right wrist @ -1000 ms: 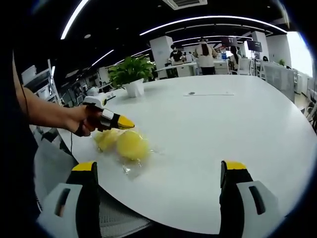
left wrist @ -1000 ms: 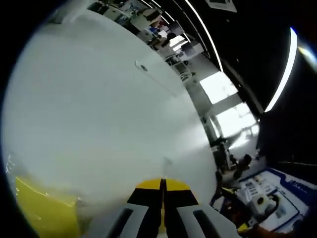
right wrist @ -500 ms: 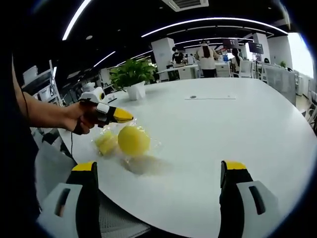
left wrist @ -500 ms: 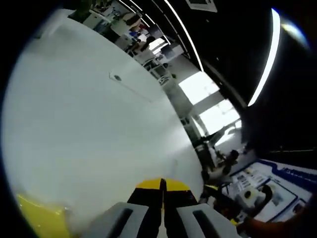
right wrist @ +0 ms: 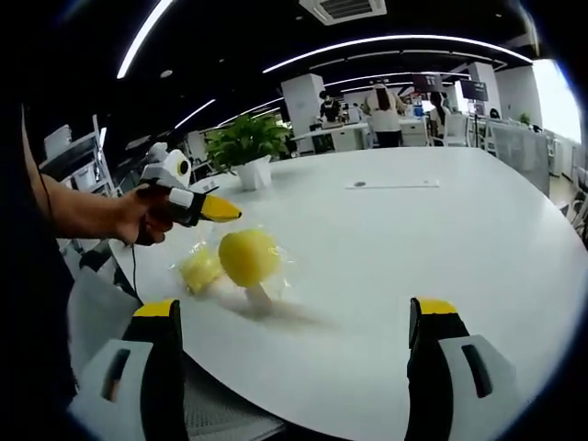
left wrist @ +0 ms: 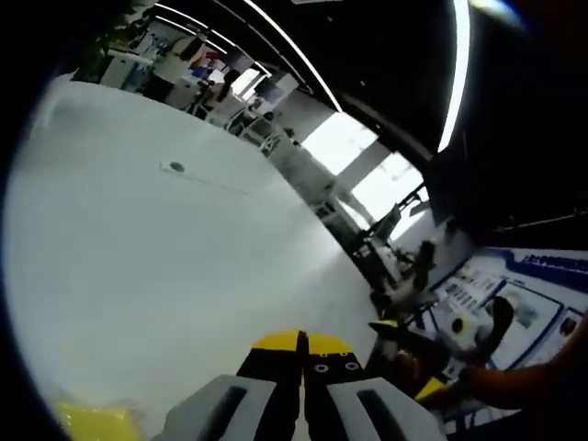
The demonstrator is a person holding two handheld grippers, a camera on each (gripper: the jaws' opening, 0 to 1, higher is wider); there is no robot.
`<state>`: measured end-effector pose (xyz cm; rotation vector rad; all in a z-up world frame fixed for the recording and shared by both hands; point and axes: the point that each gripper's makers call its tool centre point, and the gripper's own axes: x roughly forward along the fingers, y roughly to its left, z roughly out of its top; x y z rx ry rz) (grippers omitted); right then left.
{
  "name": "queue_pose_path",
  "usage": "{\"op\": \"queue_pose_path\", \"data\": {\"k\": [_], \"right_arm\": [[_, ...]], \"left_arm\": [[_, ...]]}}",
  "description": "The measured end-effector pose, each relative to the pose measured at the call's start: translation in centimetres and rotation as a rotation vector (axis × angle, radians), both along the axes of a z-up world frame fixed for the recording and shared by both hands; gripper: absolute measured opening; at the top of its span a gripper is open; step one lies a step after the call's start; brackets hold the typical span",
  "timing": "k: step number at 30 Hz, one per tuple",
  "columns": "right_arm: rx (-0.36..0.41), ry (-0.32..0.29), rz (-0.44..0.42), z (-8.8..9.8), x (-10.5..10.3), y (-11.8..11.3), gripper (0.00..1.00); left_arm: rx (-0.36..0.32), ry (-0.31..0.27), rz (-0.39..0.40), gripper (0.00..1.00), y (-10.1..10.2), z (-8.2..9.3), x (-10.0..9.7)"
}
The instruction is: Compare the silicone blocks by pressing each to a similar depth, holding the contact briefly, and releasing to observe deformation and rebound differences across the visible hardness samples.
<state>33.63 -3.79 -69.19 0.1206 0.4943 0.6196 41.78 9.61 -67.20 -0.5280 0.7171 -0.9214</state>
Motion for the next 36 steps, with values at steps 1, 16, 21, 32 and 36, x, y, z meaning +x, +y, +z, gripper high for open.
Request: {"op": "queue_pose_path", "data": {"k": [1, 16, 21, 32, 36], "right_arm": [[0.0, -0.022, 0.008, 0.3, 0.0, 0.1, 0.96], [0.01, -0.086, 0.042, 2.9, 0.9, 0.9, 0.96], [0.023, -0.066, 0.055, 3.7, 1.4, 1.1, 0.96], [0.023, -0.092, 0.087, 4.9, 2.0, 2.0, 0.96], [0.017, -0.136, 0.122, 5.6, 2.0, 2.8, 0.96]], "left_arm": [[0.0, -0.003, -0.003, 0.0, 0.0, 0.2, -0.1], [-0.051, -0.113, 0.026, 0.0, 1.7, 5.6, 0.3], [-0.075, -0.137, 0.013, 0.0, 1.7, 7.3, 0.0], [-0.115, -0.183, -0.01, 0.0, 0.9, 10.6, 0.1], [-0.135, -0.202, -0.006, 0.0, 0.6, 12.7, 0.2]]}}
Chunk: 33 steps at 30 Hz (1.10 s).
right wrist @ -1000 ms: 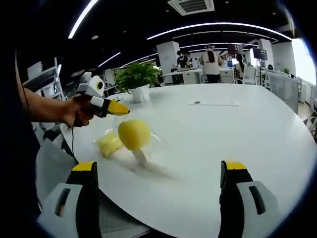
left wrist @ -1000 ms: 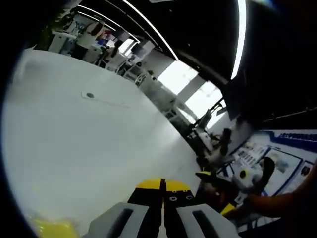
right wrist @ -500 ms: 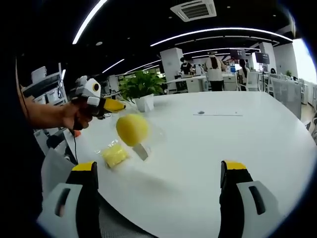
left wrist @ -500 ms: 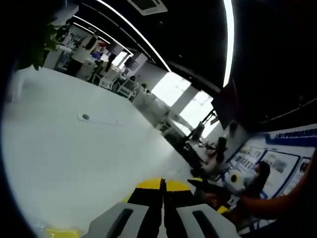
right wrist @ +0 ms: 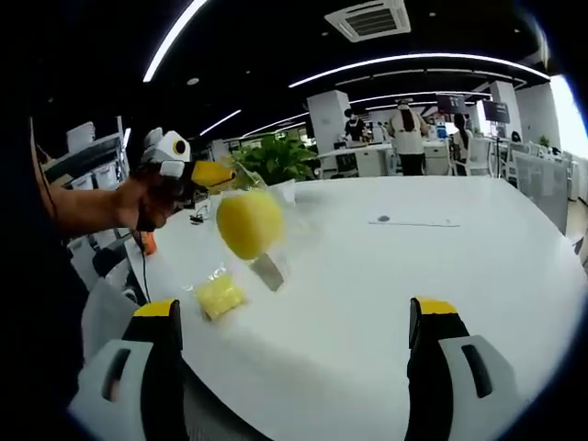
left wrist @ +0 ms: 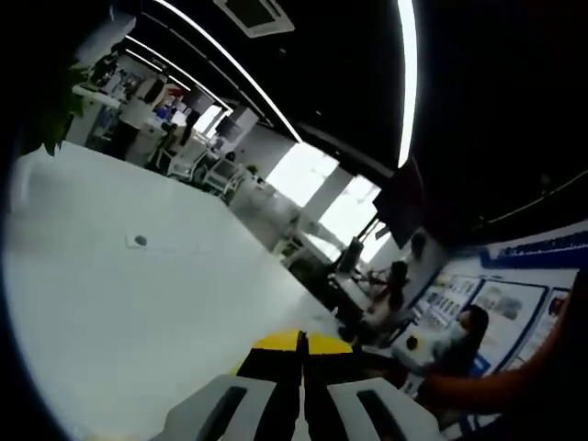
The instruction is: Compare the silicone blocks by pressing each to a similar depth, holding the contact briefly, and releasing to observe deformation and rebound differences across the visible hardness samples.
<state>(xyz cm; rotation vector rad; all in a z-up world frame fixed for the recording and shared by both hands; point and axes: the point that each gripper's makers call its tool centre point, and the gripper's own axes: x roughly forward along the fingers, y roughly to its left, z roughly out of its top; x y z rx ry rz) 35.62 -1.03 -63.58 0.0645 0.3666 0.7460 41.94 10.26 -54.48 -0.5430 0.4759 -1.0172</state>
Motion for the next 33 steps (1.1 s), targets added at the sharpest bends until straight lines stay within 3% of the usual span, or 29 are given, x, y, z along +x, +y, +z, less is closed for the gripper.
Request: {"op": "queue_pose_path", "data": {"k": [5, 17, 22, 28, 33], "right_arm": [[0.0, -0.004, 0.017, 0.6, 0.1, 0.4, 0.96], [0.073, -0.042, 0.022, 2.9, 1.2, 0.9, 0.96], [0.116, -0.046, 0.069, 3.7, 1.6, 2.4, 0.96], [0.18, -0.097, 0.156, 5.9, 1.8, 5.3, 0.96], [0.203, -0.132, 0.189, 7.1, 2.3, 6.0, 0.89]], "left_arm": [[-0.021, -0.023, -0.013, 0.0, -0.2, 1.8, 0.1], [-0.037, -0.017, -0.056, 0.0, -1.0, 2.1, -0.8], [-0.058, -0.016, -0.084, 0.0, -1.4, 2.5, -1.5], [-0.088, -0.015, -0.113, 0.0, -2.0, 3.2, -2.3], [-0.128, -0.02, -0.14, 0.0, -2.3, 4.7, -3.3]]}}
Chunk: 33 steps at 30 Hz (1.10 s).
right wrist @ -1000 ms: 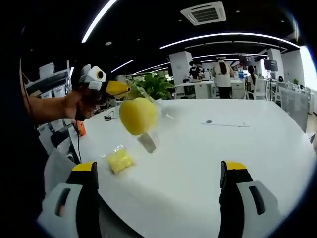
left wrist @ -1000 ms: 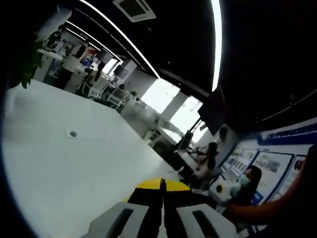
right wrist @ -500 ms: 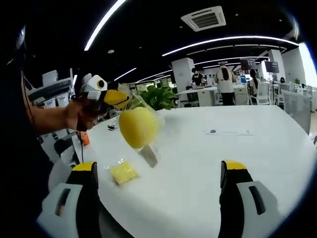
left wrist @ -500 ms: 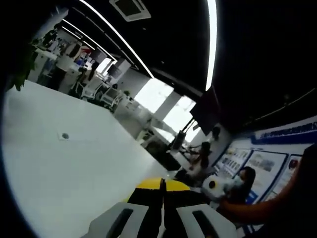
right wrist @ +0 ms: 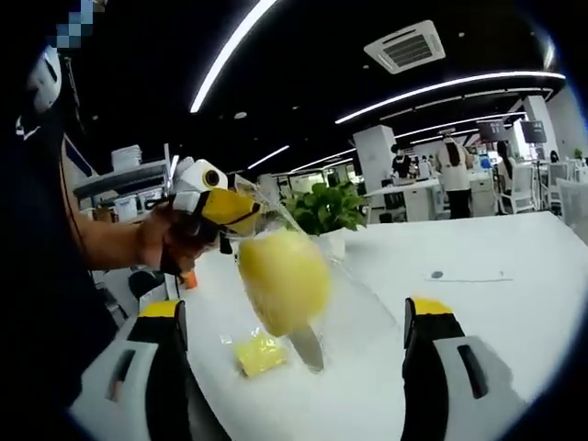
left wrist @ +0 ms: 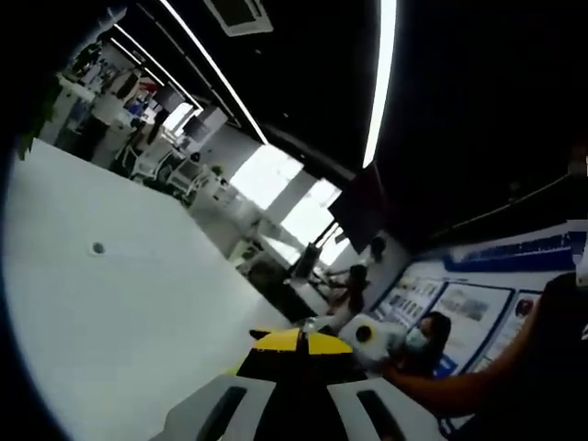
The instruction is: Compare the silicone blocks by pressing each to a similar depth, holding the contact briefly, and releasing to observe deformation and rebound differences across the visible hardness samples.
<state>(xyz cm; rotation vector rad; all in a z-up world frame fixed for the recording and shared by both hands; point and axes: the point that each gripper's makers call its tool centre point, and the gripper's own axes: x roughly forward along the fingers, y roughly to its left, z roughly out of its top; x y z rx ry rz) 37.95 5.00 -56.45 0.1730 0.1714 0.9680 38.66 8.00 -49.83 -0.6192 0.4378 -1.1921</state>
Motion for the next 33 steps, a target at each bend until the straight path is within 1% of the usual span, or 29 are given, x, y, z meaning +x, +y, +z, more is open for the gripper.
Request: {"op": "queue_pose_path", "data": {"k": [2, 3, 4, 6, 7, 8, 10, 12, 14, 18, 21, 27, 32, 33], "right_arm": [[0.013, -0.014, 0.012, 0.6, 0.0, 0.2, 0.85], [0.042, -0.053, 0.026, 1.3, 0.0, 0.5, 0.84], [0.052, -0.065, 0.031, 1.5, 0.0, 0.5, 0.83], [0.055, -0.062, 0.057, 1.4, -0.3, 0.8, 0.76], [0.057, -0.075, 0.08, 1.5, -0.5, 1.1, 0.72], [0.067, -0.075, 0.088, 1.6, -0.7, 1.3, 0.68], [0.083, -0.079, 0.133, 1.8, -1.3, 2.1, 0.62], [0.074, -0.082, 0.177, 1.7, -1.9, 2.9, 0.53], [0.065, -0.089, 0.193, 1.6, -2.0, 3.3, 0.43], [0.091, -0.081, 0.187, 1.8, -1.9, 3.0, 0.36], [0.095, -0.08, 0.194, 2.0, -2.1, 3.1, 0.29], [0.087, -0.078, 0.206, 2.1, -2.3, 3.2, 0.25], [0.069, -0.049, 0.23, 1.7, -2.6, 3.4, 0.2], [0.068, -0.05, 0.233, 1.7, -2.6, 3.5, 0.19]], "left_arm": [[-0.011, 0.001, -0.007, 0.0, 0.1, 0.4, -0.3], [-0.015, 0.001, -0.011, 0.0, 0.1, 0.6, -0.4], [-0.027, 0.004, -0.021, 0.0, 0.2, 0.9, -0.8], [-0.068, 0.02, -0.037, 0.0, 0.3, 1.5, -1.2], [-0.062, 0.016, -0.035, 0.0, 0.5, 1.5, -1.2], [-0.061, 0.013, -0.039, 0.0, 0.6, 1.6, -1.4], [-0.061, 0.009, -0.047, 0.0, 0.7, 1.8, -1.8], [-0.066, 0.013, -0.049, 0.0, 0.9, 1.9, -2.0], [-0.061, 0.01, -0.045, 0.0, 1.0, 1.9, -2.0], [-0.059, 0.008, -0.036, 0.0, 1.4, 2.0, -2.0], [-0.061, 0.009, -0.033, 0.0, 1.5, 1.9, -2.1], [-0.066, 0.011, -0.026, 0.0, 1.8, 1.9, -2.0], [-0.029, -0.023, -0.016, 0.0, 2.1, 1.3, -2.0], [-0.023, -0.027, -0.02, 0.0, 2.1, 1.3, -2.0]]}}
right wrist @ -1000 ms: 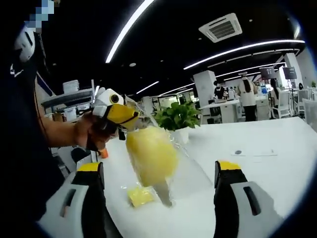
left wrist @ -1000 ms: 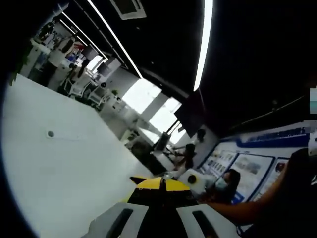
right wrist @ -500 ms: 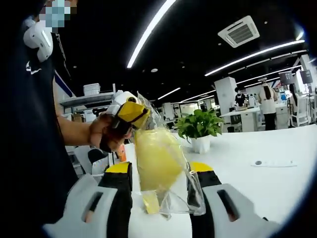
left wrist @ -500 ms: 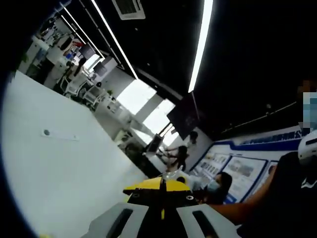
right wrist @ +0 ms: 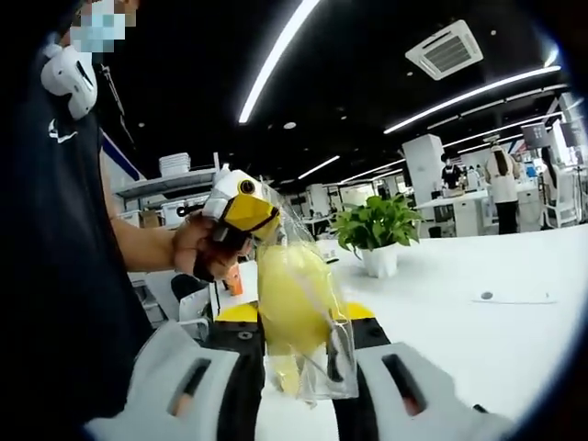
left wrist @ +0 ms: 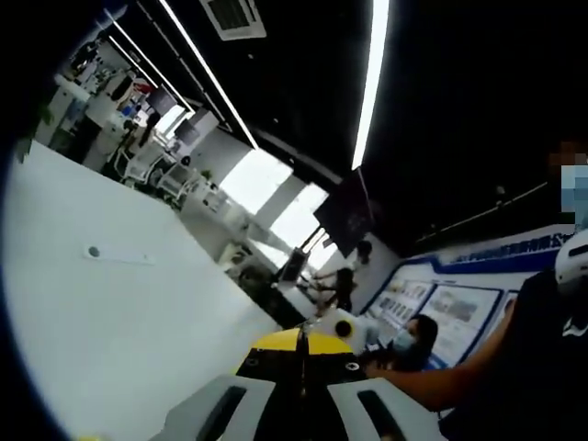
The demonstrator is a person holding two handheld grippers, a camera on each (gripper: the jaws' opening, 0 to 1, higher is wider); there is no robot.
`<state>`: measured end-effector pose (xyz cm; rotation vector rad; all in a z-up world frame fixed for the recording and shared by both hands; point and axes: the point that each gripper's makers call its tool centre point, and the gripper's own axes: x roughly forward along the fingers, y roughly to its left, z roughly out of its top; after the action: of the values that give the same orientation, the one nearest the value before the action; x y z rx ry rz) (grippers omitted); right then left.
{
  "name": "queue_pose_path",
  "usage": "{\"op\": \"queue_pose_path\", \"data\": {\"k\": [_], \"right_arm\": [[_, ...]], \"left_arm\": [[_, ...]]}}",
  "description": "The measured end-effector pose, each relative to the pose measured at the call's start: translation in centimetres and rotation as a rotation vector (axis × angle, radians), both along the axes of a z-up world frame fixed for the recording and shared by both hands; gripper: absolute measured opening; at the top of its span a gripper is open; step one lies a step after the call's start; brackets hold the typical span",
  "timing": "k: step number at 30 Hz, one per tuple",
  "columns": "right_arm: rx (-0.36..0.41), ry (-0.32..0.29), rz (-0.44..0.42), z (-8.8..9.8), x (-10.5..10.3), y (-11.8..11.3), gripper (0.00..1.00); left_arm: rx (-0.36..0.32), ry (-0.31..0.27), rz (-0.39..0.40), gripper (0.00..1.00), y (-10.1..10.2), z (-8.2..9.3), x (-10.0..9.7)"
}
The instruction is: Compare the silicone blocks by pressing each to a similar depth, holding the contact briefly, and releasing to observe deformation and rebound differences across the visible hardness samples.
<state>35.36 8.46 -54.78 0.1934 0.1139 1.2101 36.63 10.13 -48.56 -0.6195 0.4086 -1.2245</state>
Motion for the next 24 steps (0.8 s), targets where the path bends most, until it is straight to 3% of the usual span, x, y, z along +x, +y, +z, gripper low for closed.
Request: {"op": "queue_pose_path", "data": {"k": [8, 10, 11, 19, 24], "right_arm": [[-0.046, 0.052, 0.038, -0.8, -0.7, 0.1, 0.11], [-0.054, 0.062, 0.041, -0.7, -0.6, 0.1, 0.1], [-0.054, 0.06, 0.04, -0.6, -0.6, 0.1, 0.1], [-0.07, 0.121, 0.05, -0.8, -0.6, 0.2, 0.07], [-0.097, 0.141, 0.065, -1.2, -0.9, 0.5, 0.05]], "left_arm": [[0.042, -0.073, -0.01, 0.0, 0.3, -0.9, -0.5], [0.037, -0.065, -0.01, 0.0, 0.4, -1.1, -0.5], [0.012, -0.032, -0.014, 0.0, 0.4, -1.0, -0.5], [0.063, -0.152, 0.012, 0.0, 0.6, -1.0, -0.3], [0.07, -0.121, -0.009, 0.0, 1.0, -1.6, -0.3]]}}
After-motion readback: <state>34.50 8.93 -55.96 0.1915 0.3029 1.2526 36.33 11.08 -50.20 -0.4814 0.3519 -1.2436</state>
